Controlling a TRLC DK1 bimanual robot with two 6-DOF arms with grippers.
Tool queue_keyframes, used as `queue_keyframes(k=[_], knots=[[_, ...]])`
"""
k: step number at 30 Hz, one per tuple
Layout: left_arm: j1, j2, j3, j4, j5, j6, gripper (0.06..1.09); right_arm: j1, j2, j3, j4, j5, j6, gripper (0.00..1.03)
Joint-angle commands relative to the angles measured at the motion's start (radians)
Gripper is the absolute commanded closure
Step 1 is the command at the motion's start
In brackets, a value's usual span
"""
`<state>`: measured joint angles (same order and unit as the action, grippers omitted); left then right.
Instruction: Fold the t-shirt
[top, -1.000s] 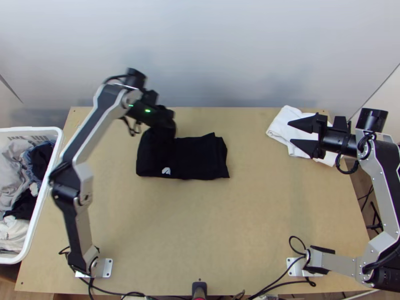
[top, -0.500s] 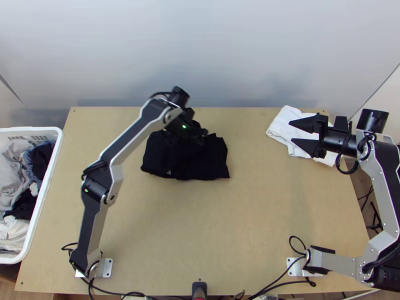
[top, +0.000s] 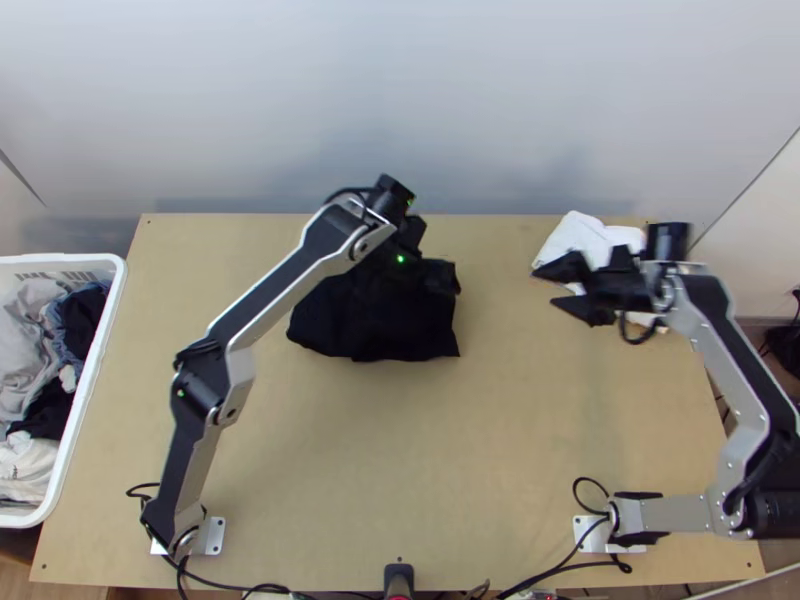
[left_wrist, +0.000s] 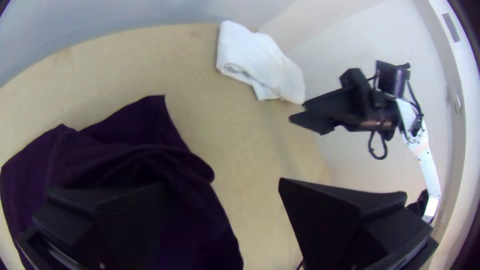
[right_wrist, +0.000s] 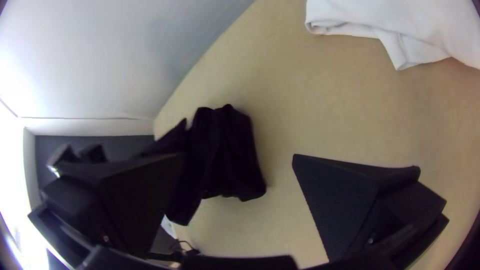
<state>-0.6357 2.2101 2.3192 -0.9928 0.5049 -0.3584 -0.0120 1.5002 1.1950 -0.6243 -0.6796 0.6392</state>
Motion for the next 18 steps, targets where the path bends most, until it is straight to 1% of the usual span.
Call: queue_keyframes(k=[1, 7, 11, 16, 18], knots=[[0.041, -0.104, 0.017, 0.028, 0.003, -0.008, 0.10, 0.195, 0.081, 0.000, 0.032, 0.242, -0.073, 0.04], [0.156, -0.138, 0.005, -0.027, 0.003, -0.016, 0.10, 0.305, 0.158, 0.100, 0.041, 0.265, -0.067, 0.04], [0.220, -0.173, -0.020, -0.035, 0.003, -0.014, 0.10, 0.359, 0.198, 0.164, 0.041, 0.282, -0.069, 0.04], [0.269, -0.181, -0.023, -0.056, 0.003, -0.013, 0.10, 0.460, 0.256, 0.218, 0.043, 0.351, -0.075, 0.04], [0.274, -0.185, -0.027, -0.056, 0.003, -0.014, 0.10, 0.472, 0.293, 0.235, 0.043, 0.351, -0.065, 0.04]])
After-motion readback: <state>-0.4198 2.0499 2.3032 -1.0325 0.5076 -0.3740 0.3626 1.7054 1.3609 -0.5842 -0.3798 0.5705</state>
